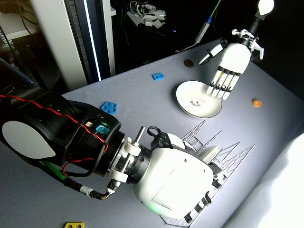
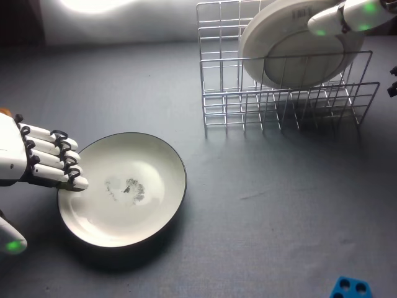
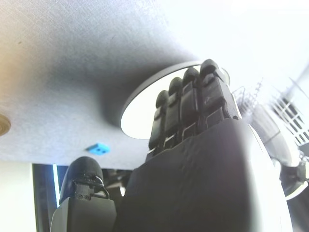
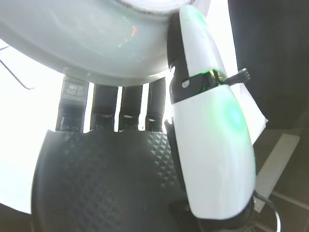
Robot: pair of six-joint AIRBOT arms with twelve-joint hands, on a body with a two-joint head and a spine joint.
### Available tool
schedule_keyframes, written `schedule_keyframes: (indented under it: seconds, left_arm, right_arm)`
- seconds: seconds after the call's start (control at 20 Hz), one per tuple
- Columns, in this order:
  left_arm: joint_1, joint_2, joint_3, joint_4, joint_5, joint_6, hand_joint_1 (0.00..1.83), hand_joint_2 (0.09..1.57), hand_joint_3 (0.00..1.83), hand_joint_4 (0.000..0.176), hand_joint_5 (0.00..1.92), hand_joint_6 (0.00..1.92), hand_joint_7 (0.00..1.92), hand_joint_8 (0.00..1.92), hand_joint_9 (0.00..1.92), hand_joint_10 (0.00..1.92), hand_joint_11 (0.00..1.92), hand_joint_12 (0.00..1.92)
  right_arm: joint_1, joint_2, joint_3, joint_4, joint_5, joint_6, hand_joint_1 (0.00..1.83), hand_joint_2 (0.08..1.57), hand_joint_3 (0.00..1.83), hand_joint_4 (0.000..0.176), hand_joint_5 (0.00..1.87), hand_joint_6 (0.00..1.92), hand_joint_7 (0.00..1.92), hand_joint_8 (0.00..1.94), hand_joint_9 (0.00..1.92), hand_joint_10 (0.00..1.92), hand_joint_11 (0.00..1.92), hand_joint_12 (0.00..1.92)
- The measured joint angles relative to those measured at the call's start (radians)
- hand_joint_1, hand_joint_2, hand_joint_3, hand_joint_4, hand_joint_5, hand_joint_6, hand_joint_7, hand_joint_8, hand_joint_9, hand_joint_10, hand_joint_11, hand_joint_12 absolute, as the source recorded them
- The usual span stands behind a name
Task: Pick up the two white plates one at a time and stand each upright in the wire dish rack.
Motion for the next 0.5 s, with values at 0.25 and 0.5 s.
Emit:
schedule_keyframes:
  seconds: [0.25, 0.5]
  left_arm:
    - [0.004, 0.000, -0.001, -0.002, 0.000, 0.000, 0.00, 1.09, 0.00, 0.000, 0.09, 0.01, 0.11, 0.00, 0.08, 0.00, 0.01, 0.01]
    - [0.004, 0.000, -0.001, -0.003, 0.000, 0.000, 0.00, 1.10, 0.00, 0.000, 0.09, 0.00, 0.14, 0.01, 0.10, 0.01, 0.01, 0.02]
  right_arm:
    - [0.001, 0.000, 0.000, 0.000, 0.000, -0.003, 1.10, 1.15, 0.00, 0.000, 0.65, 0.73, 0.94, 0.12, 0.86, 0.23, 0.44, 1.26]
    - [0.001, 0.000, 0.000, 0.004, 0.023, -0.004, 0.94, 1.16, 0.00, 0.000, 0.68, 0.10, 0.81, 0.00, 0.75, 0.11, 0.20, 1.37]
